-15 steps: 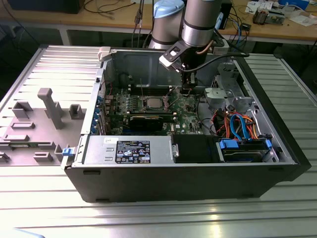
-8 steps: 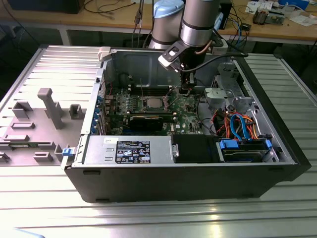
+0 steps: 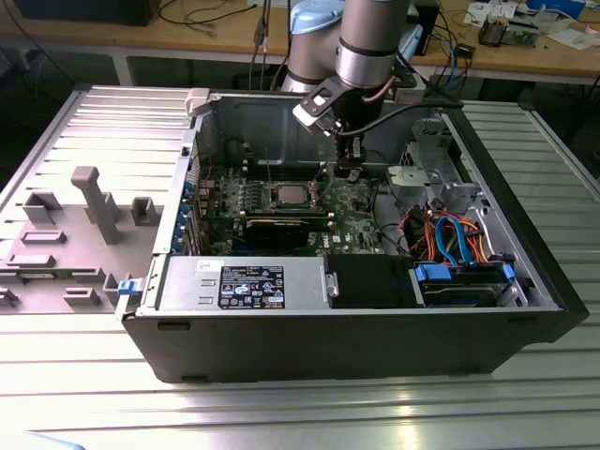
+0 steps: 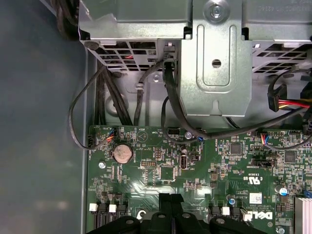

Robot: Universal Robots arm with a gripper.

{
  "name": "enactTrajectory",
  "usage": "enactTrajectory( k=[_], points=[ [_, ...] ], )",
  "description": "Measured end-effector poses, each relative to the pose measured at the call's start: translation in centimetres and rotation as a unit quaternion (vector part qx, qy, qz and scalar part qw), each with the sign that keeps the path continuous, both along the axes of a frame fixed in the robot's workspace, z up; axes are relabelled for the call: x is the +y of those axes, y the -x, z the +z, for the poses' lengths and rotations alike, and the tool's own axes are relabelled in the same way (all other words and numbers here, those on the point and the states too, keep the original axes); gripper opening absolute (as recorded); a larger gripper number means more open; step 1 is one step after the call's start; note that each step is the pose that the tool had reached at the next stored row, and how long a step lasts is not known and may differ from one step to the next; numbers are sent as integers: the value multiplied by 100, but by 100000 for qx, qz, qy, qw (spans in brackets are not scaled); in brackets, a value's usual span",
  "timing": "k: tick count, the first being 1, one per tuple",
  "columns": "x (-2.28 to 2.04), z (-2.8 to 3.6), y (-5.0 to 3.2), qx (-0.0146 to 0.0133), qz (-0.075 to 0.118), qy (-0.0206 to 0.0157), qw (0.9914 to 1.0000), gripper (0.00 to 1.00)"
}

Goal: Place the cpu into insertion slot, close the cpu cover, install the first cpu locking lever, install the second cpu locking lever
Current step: 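Close the cpu cover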

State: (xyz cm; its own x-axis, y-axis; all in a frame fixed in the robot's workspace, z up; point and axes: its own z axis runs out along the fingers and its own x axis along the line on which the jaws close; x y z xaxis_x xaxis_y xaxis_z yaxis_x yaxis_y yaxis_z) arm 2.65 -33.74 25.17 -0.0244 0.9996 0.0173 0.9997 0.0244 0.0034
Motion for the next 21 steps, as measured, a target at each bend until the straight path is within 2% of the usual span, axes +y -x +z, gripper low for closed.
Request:
enactTrajectory(
  k=[21],
  points=[
    [0,0,126,3,3,1,100000,11]
  ],
)
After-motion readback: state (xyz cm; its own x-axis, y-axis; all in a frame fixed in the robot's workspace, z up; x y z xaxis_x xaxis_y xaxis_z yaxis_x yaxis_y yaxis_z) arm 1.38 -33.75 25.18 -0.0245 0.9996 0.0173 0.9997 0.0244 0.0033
